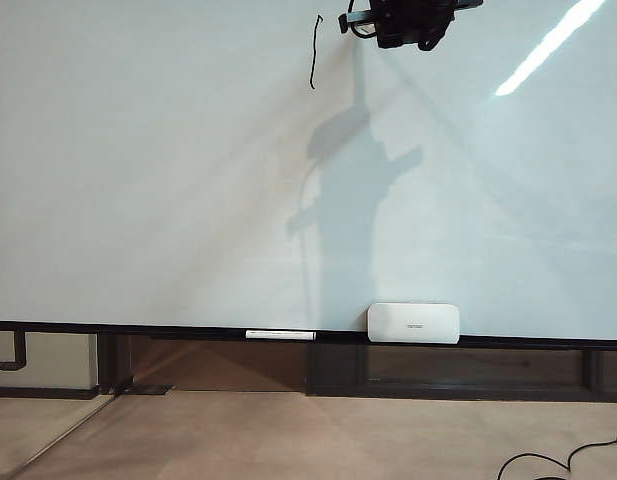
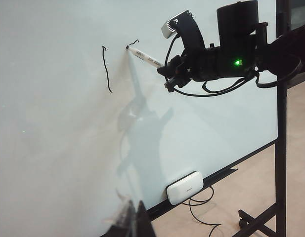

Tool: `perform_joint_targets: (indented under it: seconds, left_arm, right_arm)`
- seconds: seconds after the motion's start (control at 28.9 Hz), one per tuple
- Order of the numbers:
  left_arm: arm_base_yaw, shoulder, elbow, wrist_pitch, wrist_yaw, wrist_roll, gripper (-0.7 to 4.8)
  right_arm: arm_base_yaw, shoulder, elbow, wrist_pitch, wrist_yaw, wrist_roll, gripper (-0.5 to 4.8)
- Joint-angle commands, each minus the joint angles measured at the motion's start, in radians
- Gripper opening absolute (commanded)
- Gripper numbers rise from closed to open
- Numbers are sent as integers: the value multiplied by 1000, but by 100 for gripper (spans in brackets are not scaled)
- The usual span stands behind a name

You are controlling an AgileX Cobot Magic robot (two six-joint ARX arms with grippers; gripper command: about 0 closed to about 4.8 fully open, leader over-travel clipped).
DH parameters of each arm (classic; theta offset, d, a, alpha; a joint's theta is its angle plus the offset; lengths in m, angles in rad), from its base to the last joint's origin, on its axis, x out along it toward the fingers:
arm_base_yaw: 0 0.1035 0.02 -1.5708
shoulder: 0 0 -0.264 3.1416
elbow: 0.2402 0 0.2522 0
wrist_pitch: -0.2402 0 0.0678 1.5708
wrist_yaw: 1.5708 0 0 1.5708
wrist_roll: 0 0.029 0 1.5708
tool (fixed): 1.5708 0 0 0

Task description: Reach to the right to find the marker pen, pick it up, and write the number 15 on the whiteboard.

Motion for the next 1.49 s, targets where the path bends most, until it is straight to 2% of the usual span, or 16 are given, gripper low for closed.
perform_joint_targets:
  seconds: [0.03, 0.76, 1.49]
  left_arm:
    - [1, 1, 5, 6, 2, 1, -5]
    - [1, 0, 5, 6, 2, 1, -5]
    - [1, 0, 5, 7, 2, 1, -5]
  right_arm:
    - [-1, -4, 6, 4, -2, 1, -2]
    - [-1, 26, 3, -92, 14, 52, -2]
    - [-1, 29, 3, -103, 45, 54, -2]
